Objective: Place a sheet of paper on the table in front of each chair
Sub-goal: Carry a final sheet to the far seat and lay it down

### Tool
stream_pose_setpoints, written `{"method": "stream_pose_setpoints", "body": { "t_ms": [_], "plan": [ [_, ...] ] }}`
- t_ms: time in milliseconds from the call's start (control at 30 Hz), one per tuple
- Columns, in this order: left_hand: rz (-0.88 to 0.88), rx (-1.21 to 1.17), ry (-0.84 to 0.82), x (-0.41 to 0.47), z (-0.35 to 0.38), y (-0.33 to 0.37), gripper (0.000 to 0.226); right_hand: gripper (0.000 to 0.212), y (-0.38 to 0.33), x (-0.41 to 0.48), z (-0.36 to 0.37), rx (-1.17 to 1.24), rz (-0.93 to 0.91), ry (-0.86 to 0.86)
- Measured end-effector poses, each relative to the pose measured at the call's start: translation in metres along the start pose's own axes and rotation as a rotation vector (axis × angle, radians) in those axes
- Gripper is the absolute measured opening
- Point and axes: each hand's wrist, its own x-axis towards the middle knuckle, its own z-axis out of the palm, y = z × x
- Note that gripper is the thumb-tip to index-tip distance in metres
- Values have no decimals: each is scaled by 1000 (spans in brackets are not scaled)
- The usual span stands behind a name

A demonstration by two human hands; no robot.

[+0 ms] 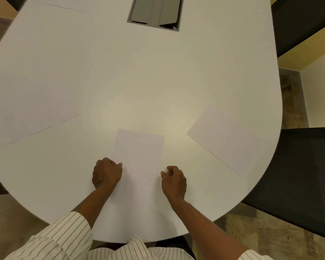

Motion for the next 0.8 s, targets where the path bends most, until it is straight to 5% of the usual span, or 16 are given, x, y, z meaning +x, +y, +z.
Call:
{"method": "stream_pose_setpoints", "body": {
  "t_ms": [400, 800],
  "plan": [
    [-12, 46, -91, 14, -8, -19, 82, 56, -35, -27, 44, -56, 174, 3],
    [-187, 82, -193, 27, 0, -24, 59, 52, -37, -36, 50, 40, 218, 43]
  ]
}}
